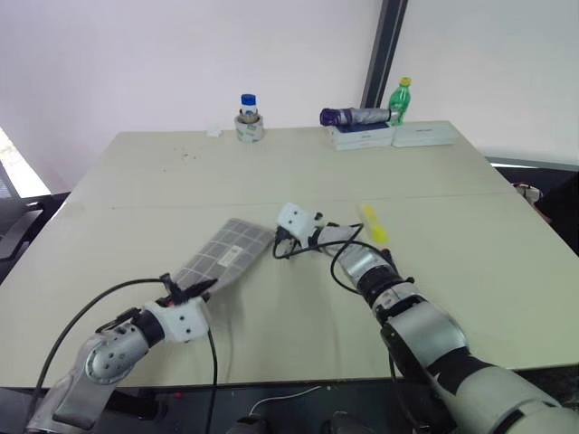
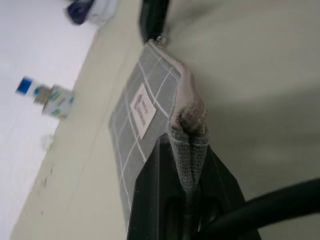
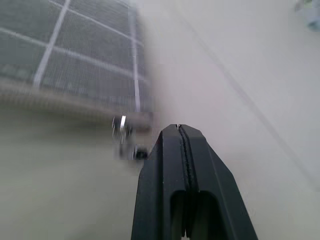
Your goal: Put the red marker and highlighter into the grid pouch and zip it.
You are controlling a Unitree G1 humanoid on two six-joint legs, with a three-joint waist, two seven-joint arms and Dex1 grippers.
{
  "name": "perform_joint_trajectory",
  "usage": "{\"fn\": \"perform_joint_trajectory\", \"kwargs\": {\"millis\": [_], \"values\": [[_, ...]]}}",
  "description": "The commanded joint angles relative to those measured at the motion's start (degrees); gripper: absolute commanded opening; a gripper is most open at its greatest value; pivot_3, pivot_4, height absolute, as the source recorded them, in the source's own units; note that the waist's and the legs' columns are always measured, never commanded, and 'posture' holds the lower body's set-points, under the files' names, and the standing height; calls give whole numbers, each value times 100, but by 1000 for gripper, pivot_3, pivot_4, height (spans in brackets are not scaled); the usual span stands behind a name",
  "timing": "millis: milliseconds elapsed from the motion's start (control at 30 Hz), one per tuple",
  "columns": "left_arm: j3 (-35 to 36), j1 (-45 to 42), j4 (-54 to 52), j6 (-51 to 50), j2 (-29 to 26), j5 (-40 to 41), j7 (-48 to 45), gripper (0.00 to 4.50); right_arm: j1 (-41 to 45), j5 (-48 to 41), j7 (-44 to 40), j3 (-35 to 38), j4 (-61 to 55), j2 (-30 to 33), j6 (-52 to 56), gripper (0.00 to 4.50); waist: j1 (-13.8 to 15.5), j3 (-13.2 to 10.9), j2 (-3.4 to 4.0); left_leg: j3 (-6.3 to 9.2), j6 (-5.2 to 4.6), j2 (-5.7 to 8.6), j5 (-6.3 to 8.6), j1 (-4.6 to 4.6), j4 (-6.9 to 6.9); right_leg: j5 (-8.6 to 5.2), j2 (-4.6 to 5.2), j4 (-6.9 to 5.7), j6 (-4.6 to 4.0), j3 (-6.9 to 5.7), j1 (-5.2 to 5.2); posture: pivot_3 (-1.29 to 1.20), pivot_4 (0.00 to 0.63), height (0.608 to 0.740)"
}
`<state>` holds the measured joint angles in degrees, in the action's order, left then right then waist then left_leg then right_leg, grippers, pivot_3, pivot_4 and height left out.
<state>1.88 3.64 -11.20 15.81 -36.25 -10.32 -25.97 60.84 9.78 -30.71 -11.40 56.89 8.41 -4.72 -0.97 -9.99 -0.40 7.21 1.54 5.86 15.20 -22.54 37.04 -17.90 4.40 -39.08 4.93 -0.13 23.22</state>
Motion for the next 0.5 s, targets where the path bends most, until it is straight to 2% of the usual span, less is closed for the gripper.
{"fn": "perform_joint_trajectory", "kwargs": {"millis": [33, 133, 200, 333, 500], "values": [[219, -76, -641, -441, 210, 430, 45, 0, -184, -562, -430, 457, -1567, 375, 510, 1361, 1, 0, 0, 0, 0, 0, 0, 0, 0, 0, 0, 0, 0, 0, 0, 0, 150, 740], [179, -45, -1010, -824, 438, 883, -77, 0, -839, -1210, -1110, 703, -3481, 835, 1553, 2782, 17, 1, -2, 1, -1, -1, 1, -3, -1, 0, 0, 3, 0, 0, 0, 0, 150, 740], [182, -31, -1197, -1017, 474, 1187, -241, 0, -1275, -1172, -1493, 584, -4302, 1318, 1746, 2782, 19, 1, -2, 0, -2, -1, 1, -4, 0, 0, 0, 4, 0, 0, -1, 0, 150, 740], [216, -49, -1397, -1244, 430, 1509, -459, 0, -1803, -1289, -2029, 453, -5147, 1957, 2285, 2782, 15, 1, -2, -1, -8, -1, 5, -3, 2, 0, 1, 4, 1, 0, -3, 0, 150, 740], [159, -105, -1398, -1274, 388, 1643, -691, 0, -1996, -1368, -2040, 408, -5309, 1951, 2676, 2782, -7, 1, -1, -1, -25, -10, 14, 4, -1, 1, -6, 0, -2, 0, -4, 0, 150, 740]]}}
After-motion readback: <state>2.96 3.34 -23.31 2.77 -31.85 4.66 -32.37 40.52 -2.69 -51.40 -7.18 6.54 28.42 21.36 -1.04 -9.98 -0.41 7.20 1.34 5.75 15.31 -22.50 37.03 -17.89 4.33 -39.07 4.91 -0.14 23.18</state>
